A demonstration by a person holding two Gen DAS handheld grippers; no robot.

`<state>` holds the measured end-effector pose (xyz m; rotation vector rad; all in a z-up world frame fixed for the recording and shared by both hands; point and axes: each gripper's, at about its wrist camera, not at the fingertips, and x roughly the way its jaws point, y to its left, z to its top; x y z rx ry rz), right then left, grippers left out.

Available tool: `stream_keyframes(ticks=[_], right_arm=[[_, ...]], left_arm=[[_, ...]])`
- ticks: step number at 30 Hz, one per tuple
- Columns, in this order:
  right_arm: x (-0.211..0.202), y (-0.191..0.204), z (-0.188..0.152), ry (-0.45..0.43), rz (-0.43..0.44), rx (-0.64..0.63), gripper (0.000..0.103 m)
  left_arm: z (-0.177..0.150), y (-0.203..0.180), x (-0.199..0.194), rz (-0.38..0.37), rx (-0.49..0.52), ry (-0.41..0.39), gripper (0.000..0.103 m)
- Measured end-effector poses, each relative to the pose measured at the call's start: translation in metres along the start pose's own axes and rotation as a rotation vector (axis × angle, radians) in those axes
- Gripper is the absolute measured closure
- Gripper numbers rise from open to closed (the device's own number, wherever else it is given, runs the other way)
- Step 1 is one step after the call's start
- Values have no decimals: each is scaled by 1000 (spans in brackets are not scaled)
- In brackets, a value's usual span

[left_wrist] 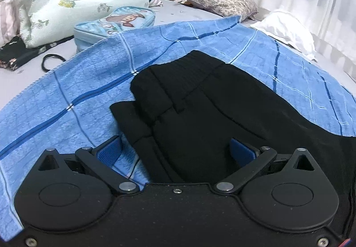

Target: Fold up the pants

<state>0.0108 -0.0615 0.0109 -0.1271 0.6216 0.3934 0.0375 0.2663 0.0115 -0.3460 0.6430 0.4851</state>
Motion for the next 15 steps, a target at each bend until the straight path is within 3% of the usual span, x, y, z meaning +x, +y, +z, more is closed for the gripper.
stream_keyframes(ticks=[3,10,13,15], right_arm=[[0,1,0,-2,-2,-2,6],[-1,2,-1,-4,-1,-1,6],[-1,2,-1,-4,-3,-2,6],[-1,1,-1,-4,-3,-3,6]], left_arm=[[1,-1,0,-13,1,-5,10],[2,6,-7,13,-55,-43,52],[3,16,-8,-24,-104,-34,48],[5,21,-3,-65,-126,-33,23]])
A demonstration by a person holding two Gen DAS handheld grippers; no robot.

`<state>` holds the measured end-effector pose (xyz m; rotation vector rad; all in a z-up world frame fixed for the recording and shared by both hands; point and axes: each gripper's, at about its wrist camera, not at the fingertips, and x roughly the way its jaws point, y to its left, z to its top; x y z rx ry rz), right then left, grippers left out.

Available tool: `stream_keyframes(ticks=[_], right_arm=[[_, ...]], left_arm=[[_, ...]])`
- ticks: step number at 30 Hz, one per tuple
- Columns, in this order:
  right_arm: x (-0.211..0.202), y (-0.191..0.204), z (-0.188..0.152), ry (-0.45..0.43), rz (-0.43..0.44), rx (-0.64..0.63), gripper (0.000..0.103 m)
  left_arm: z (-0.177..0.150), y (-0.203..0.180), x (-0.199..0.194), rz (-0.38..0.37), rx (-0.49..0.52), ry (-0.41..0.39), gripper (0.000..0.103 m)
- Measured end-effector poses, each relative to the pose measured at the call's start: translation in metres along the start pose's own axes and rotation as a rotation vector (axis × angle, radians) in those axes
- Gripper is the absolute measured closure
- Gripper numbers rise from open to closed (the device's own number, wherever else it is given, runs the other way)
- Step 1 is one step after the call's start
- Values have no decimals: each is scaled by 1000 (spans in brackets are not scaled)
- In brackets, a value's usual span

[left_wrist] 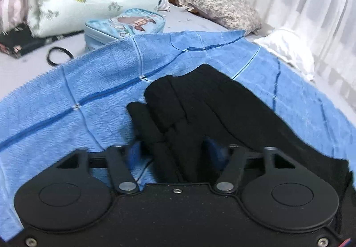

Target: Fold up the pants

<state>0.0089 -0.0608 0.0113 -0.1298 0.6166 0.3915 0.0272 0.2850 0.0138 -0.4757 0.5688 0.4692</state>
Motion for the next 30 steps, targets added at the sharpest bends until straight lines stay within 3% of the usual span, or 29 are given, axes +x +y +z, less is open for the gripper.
stream_keyframes(ticks=[1,3,4,6,7,10,13,22,30], right_arm=[[0,0,0,0,-1,0,6],[-1,0,0,0,-2,0,6],[-1,0,0,0,-2,0,6],[-1,0,0,-1,-3,0,6],[-1,0,0,-2,-3,1,6],[-2,0,0,-2,-3,1,6],[-2,-1,0,-2,-3,4,6],[-16,-13,7,16,41,85,12],[-40,-34,0,-3,46,123,12]], left_arm=[[1,0,4,-44,2,7,6],[1,-7,10,-36,24,9,3],[0,-13,12,-4,47,8,7],[-3,-26,13,83,97,-11,25],[-4,-29,11,109,105,-30,38],[-4,-27,0,126,81,-79,78],[1,-24,-10,102,71,-99,86],[14,-45,-47,-25,126,-154,89],[5,-81,-89,-206,245,-186,90]])
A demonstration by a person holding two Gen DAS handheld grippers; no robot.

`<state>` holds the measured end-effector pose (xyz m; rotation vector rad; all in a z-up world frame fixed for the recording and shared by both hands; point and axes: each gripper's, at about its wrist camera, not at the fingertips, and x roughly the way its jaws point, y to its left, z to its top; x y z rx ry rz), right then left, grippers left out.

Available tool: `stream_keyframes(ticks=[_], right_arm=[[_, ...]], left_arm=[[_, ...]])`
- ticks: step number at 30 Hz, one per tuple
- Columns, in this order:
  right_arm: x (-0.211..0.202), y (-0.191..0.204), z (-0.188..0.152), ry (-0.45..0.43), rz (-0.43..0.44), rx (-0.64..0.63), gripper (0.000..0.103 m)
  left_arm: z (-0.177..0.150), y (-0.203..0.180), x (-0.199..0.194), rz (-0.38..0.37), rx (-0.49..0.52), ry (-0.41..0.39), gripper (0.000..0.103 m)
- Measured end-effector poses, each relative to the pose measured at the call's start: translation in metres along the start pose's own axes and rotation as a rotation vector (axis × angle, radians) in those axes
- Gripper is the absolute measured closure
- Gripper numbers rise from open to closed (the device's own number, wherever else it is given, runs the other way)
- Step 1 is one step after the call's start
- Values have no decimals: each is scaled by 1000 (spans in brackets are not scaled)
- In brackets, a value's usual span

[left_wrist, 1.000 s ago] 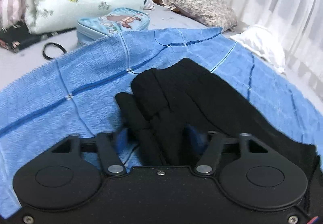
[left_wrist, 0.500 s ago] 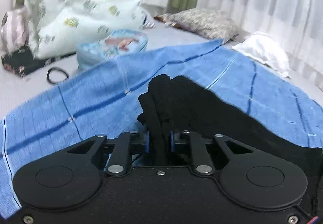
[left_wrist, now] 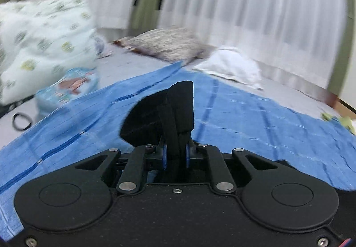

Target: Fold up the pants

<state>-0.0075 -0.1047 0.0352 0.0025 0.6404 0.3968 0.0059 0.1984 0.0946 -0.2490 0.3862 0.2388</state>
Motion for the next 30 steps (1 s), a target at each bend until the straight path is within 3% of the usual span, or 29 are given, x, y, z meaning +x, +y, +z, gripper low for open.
stream_keyframes(ticks=[13,18,22,25,28,30], right_arm=[[-34,-48,12,-68,-44,104,13],[-38,-65,7,-71,-54,154,13],[-45,-82,-1,-74,-90,183,14],[-55,-101,-9,-76,-129,211,14],[-70,-121,-20,-83,-171,244,14],[-78,-130,-26,-79,-198,254,14]], left_arm=[[-17,-79,-36,-195,188,11,91],[-24,-122,-53,-300,268,26,91],[-28,-165,-67,-425,325,40,91],[-38,-202,-77,-551,378,88,90],[-55,-239,-77,-680,413,192,89],[-69,-260,-74,-714,434,249,89]])
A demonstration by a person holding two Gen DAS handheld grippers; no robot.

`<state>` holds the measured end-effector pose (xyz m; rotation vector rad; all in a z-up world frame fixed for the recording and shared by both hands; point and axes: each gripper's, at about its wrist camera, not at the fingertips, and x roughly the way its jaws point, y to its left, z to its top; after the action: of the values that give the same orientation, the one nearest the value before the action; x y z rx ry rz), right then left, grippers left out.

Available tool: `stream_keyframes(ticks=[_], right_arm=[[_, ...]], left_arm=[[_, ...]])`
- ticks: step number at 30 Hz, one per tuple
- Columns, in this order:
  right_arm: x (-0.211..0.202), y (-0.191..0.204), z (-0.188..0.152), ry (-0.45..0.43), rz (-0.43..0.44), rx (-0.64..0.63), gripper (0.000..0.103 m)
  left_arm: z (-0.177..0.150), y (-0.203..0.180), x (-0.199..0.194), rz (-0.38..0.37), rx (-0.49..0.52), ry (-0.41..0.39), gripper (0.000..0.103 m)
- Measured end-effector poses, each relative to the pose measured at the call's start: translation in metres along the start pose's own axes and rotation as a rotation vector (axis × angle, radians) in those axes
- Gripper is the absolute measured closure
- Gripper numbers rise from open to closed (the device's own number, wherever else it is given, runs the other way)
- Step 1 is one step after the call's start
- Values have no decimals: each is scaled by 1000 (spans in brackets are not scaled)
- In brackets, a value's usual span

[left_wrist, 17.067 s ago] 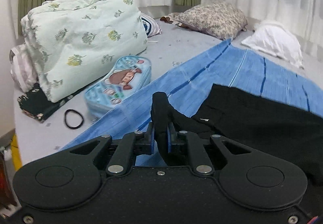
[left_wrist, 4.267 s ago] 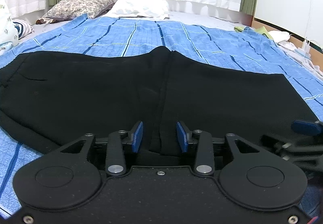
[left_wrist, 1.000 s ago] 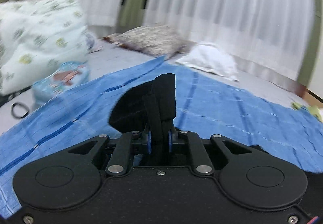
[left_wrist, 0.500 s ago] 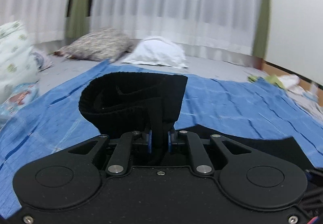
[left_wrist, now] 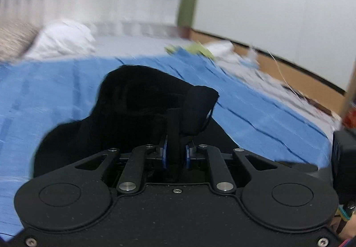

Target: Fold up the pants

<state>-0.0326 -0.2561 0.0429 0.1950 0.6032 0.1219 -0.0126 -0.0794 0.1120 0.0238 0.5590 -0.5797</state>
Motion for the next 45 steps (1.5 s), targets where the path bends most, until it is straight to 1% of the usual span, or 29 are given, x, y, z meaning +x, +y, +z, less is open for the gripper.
stream_keyframes(ticks=[3,5,6,7,8,10,13,15,18,21,23,26,28,30,32,33,35,36,37,38,39,40,41,42,44,45], right_arm=[[-8,-13,-7,8,-40,-3,14],[-12,-20,-12,13,-53,0,14],[-13,-22,-15,13,-52,3,14],[-14,-24,-16,13,-52,6,14],[-13,-24,-17,17,-52,6,14],[-10,-24,-16,18,-55,2,14],[-8,-22,-16,19,-45,6,14],[-8,-20,-17,20,-31,16,14],[-8,-15,-17,24,-7,31,14],[-6,-11,-17,37,18,51,13],[-5,-9,-17,49,34,62,9],[-5,-6,-18,63,55,63,4],[-5,-4,-18,69,74,74,1],[-5,-4,-17,73,102,105,0],[-2,-3,-14,74,108,138,0],[2,-2,-13,69,95,156,0],[11,1,-12,59,44,205,1],[16,2,-11,54,23,225,8],[21,3,-12,44,-4,239,19],[25,7,-12,30,-50,235,27],[29,12,-12,20,-90,211,43],[31,15,-12,14,-119,194,48],[32,18,-11,3,-135,182,58],[31,19,-10,-11,-145,171,66],[25,20,-6,-44,-175,149,72],[19,20,-4,-73,-196,128,73]], left_arm=[[-8,-15,26,-18,-1,88,84],[-12,-15,35,-68,-39,147,71],[-13,-12,37,-97,-64,157,69],[-14,-11,34,-126,-80,157,64],[-20,-2,27,-141,-85,154,54],[-20,6,23,-130,-79,137,45],[-26,20,4,-74,-60,103,43],[-29,31,-10,-12,-56,78,42],[-39,49,-22,156,-46,49,42],[-50,68,-23,294,-62,52,42],[-59,82,-25,364,-94,64,42],[-73,99,-24,442,-123,92,42],[-82,107,-21,461,-128,109,42],[-89,114,-18,453,-141,115,42],[-92,115,-13,447,-142,108,41],[-92,113,-10,447,-139,108,41],[-93,111,-9,445,-136,107,41],[-91,108,-5,443,-134,108,41],[-91,105,-4,441,-132,108,41],[-91,102,-4,439,-129,108,41],[-91,99,-5,434,-127,109,41],[-90,97,-5,424,-128,112,39],[-89,96,-5,411,-131,117,39],[-88,93,-6,404,-131,120,39],[-86,88,-8,405,-121,116,39],[-84,85,-10,405,-114,110,39]])
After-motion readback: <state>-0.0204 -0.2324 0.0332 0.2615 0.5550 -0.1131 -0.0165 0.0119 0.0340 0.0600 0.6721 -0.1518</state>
